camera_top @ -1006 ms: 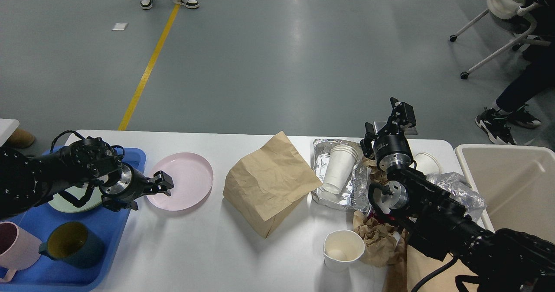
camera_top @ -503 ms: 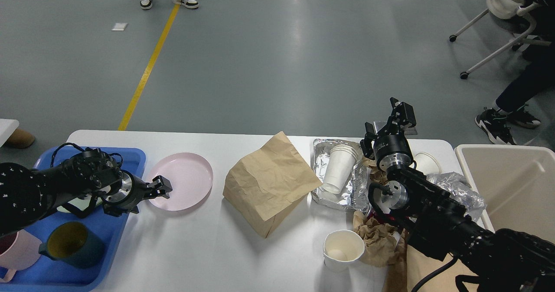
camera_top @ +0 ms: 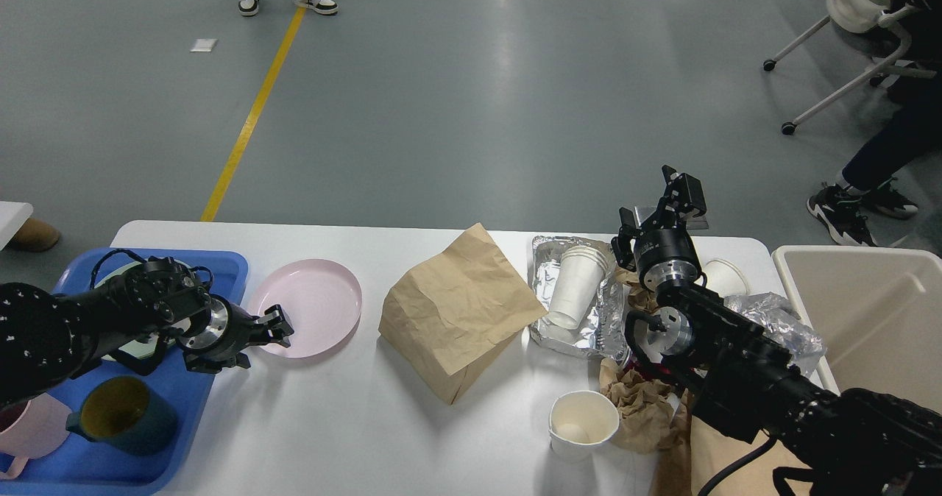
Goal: Tidy desktop
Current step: 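Move the left gripper to the pink plate's edge and grip it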
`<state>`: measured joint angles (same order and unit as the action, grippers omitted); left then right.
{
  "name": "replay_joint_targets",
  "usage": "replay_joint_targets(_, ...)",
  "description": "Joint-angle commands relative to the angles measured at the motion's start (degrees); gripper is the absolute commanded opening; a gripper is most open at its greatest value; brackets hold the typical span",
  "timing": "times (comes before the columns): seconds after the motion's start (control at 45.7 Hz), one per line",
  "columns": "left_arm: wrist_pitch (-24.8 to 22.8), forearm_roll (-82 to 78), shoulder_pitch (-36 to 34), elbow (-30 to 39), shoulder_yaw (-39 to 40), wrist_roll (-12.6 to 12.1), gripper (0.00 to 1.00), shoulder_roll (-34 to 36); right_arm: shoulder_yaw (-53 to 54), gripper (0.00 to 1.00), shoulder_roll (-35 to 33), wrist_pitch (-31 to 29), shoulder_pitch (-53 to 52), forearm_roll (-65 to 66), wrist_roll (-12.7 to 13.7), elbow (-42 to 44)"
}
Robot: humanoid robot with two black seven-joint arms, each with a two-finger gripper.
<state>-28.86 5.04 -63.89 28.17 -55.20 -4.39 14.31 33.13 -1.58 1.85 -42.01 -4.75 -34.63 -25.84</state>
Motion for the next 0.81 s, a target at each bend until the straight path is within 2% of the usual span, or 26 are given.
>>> replay_joint_targets(0.0, -0.3, 0.0, 0.0, 0.0, 0.0, 0.0, 0.61, 0.0, 0.0, 1.00, 0.0, 0.0, 0.0, 0.0, 0.0, 0.0)
replay_joint_targets(0.591, -0.1, 0.0, 0.0, 0.0, 0.0, 0.1, 0.56, -0.3, 0.0, 1.00, 0.0, 0.0, 0.1, 0.0, 0.0, 0.0)
replay_joint_targets(0.787, -0.3, 0.0, 0.1, 0.0, -0.1, 0.0, 0.48, -0.4, -0.1, 1.00, 0.0, 0.0, 0.1, 0.0, 0.0, 0.0)
